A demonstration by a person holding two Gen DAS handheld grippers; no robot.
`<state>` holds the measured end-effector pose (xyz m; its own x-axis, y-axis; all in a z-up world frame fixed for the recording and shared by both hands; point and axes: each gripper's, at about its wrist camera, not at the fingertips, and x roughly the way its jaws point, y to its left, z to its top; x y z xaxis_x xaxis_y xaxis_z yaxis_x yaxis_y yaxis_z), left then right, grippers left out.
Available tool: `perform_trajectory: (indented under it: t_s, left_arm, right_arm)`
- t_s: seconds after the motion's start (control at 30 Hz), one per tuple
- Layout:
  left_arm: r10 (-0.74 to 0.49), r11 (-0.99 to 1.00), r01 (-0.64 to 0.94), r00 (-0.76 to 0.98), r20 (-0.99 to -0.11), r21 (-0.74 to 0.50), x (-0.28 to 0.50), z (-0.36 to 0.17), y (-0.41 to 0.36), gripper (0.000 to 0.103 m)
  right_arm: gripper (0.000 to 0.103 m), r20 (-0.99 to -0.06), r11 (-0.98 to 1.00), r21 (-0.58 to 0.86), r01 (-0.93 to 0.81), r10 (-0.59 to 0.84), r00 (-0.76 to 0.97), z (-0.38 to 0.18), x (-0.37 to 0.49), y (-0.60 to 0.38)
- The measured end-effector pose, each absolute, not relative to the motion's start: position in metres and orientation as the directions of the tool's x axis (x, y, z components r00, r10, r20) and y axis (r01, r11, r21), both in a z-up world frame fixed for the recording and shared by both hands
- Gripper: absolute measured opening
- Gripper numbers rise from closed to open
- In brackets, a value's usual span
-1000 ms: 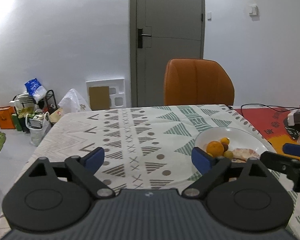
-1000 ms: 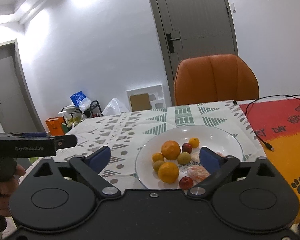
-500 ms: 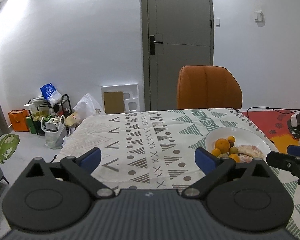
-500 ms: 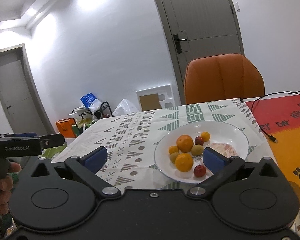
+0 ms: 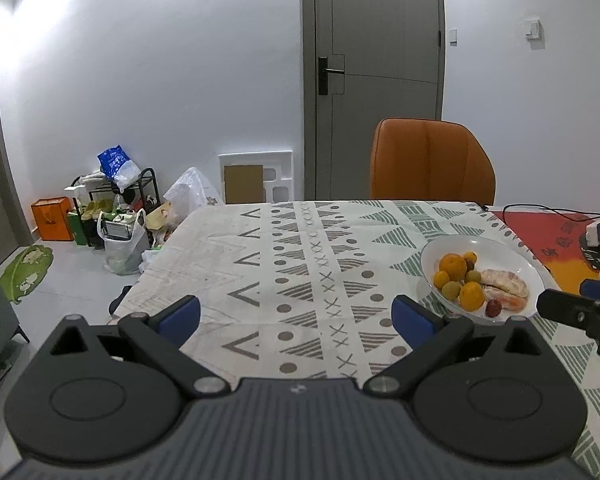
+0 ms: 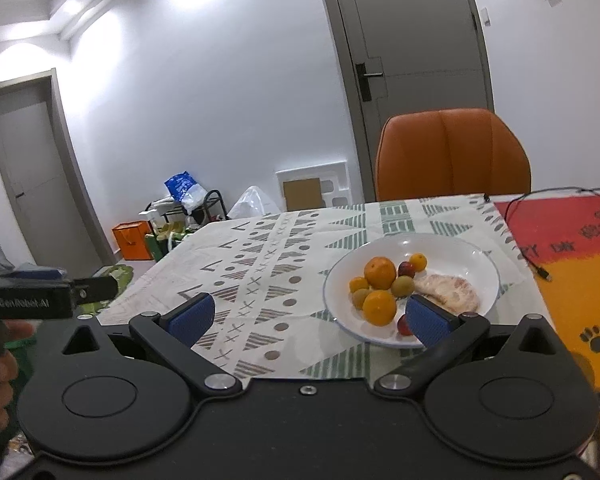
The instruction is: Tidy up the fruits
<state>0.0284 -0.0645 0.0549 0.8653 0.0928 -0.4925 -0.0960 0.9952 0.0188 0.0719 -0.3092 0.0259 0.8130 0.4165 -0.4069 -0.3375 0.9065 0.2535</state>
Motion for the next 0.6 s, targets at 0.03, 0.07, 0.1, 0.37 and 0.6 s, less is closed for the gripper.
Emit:
perform_trajectory:
  t_s: [0.03,0.07,0.1,0.37,0.6]
  left_arm:
    - [0.09,0.995,-0.097,0.864,-0.496,0.012,0.027,0.055,-0.064,0.101]
    - [0.086,0.995,-0.096,0.863,-0.498,0.006,0.025,0.054,-0.063,0.101]
    - [0.083,0.995,-0.095,0.862,-0.499,0.001,0.023,0.054,-0.063,0.101]
    - [0.08,0.994,-0.104,0.86,-0.504,-0.019,0.011,0.053,-0.055,0.101]
    - [0.073,0.994,-0.108,0.848,-0.525,-0.036,0.004,0.042,-0.047,0.101]
  right_arm:
    - [0.103,-0.408,0.905,0.259,-0.339,0.42,0.811,0.027,0.07,-0.31]
    - [0.103,-0.409,0.903,0.261,-0.34,0.422,0.809,0.027,0.069,-0.31]
    - [0.103,-0.411,0.903,0.262,-0.339,0.423,0.808,0.028,0.068,-0.31]
    - [0.103,-0.421,0.907,0.264,-0.329,0.415,0.806,0.029,0.059,-0.307]
    - [0.103,-0.438,0.913,0.228,-0.339,0.407,0.801,0.025,0.055,-0.297]
